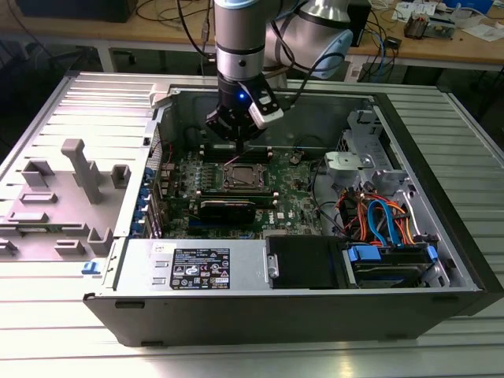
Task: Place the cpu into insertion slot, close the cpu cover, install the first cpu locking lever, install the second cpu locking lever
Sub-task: 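Install the first cpu locking lever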
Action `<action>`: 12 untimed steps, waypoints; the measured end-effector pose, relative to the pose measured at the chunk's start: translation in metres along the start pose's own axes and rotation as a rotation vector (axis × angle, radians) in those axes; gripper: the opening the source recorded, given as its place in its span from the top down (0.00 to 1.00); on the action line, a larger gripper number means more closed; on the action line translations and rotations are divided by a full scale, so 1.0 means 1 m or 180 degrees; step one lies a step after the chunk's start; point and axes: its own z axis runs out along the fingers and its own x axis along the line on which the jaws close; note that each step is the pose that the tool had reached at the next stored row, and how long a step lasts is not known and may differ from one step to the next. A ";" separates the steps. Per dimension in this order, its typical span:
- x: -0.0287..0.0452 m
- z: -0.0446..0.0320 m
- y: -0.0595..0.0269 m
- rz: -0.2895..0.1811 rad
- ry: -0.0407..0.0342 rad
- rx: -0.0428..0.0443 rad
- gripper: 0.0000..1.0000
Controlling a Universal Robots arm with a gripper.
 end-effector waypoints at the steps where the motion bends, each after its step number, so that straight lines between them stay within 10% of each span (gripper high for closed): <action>1: -0.0003 0.0002 0.0002 0.0000 0.0000 0.0000 0.89; 12: -0.0053 0.0039 0.0016 -0.0001 0.0000 0.0000 0.89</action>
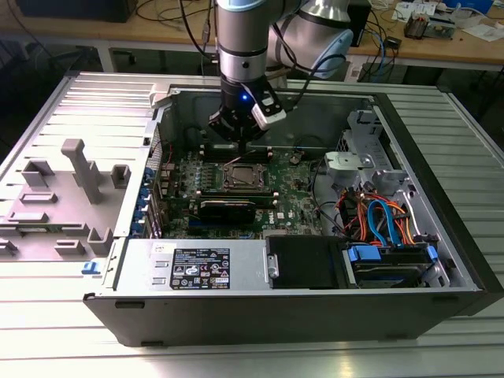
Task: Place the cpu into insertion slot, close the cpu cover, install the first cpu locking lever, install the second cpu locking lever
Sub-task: 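Install the first cpu locking lever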
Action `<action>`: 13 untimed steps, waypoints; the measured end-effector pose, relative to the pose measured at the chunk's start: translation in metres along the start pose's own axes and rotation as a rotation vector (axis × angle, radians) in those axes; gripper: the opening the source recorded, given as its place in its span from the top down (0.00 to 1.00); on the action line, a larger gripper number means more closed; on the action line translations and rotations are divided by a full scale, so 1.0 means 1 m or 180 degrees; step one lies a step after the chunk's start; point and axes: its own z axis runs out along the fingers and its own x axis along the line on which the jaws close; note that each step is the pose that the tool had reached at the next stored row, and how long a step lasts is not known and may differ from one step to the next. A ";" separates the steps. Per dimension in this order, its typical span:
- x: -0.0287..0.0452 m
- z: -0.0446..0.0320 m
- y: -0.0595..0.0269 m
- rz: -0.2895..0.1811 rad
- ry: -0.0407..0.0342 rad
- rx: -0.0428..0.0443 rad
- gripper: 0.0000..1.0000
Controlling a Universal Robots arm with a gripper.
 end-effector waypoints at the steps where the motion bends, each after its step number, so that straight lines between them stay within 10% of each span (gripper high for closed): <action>1: -0.0005 0.0003 0.0001 0.0000 0.0000 0.0000 0.89; 13: -0.0116 0.0071 0.0003 0.0000 0.0000 0.0000 0.89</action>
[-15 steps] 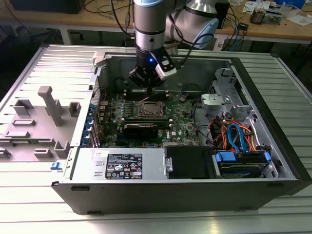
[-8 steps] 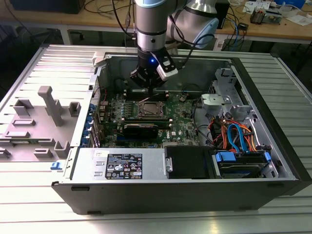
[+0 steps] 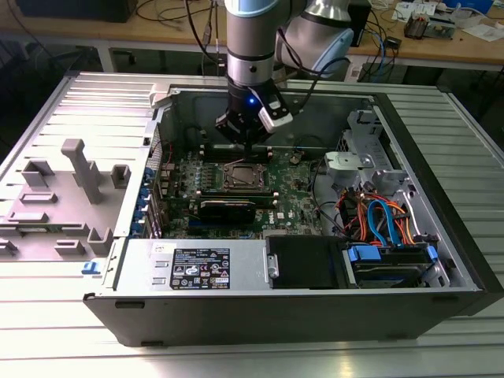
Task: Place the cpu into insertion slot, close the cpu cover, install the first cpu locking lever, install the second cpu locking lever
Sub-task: 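Install the first cpu locking lever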
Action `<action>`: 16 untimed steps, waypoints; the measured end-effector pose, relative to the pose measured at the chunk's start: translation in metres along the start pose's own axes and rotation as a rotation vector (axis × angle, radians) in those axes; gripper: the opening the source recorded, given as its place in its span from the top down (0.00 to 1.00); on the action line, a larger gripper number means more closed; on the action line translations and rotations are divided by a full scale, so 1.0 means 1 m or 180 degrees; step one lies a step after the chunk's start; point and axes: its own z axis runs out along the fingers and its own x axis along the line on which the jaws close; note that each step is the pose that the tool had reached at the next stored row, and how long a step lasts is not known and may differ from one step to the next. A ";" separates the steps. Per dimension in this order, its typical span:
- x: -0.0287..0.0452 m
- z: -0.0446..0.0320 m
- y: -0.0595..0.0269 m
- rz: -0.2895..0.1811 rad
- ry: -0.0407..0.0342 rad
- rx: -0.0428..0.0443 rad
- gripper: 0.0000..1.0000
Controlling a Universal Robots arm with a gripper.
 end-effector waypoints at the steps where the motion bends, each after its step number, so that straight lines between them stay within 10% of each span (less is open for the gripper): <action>1: -0.0009 0.0007 0.0000 0.0000 0.0000 0.0000 0.89; 16: -0.0070 0.0138 -0.0004 0.0000 0.0000 0.0000 0.89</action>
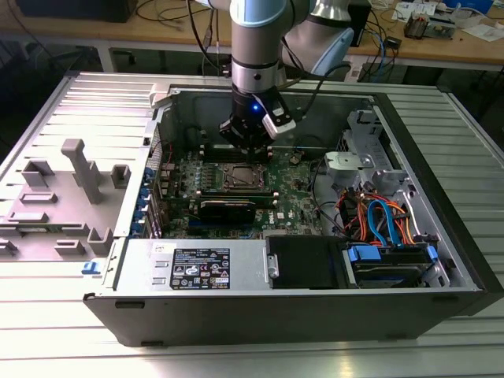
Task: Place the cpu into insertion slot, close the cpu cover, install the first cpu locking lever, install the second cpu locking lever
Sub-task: 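Install the first cpu locking lever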
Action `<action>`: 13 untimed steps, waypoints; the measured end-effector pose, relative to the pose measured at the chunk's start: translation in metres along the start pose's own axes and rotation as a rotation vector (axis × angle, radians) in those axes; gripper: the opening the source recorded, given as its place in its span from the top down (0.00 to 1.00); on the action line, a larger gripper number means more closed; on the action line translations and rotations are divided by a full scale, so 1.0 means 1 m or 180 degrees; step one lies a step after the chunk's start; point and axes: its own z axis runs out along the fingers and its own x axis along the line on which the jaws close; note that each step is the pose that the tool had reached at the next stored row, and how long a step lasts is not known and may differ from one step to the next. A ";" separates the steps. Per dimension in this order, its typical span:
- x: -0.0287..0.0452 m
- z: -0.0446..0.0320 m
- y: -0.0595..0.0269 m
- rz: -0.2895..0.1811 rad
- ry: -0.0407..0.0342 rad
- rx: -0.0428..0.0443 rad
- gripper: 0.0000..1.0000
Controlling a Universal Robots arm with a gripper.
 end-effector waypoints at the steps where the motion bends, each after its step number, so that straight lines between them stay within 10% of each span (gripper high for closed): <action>1: -0.0003 0.0001 0.0000 0.0000 0.0000 0.0000 0.89; 13: -0.0005 -0.0009 0.0000 0.0000 -0.0001 0.0001 0.89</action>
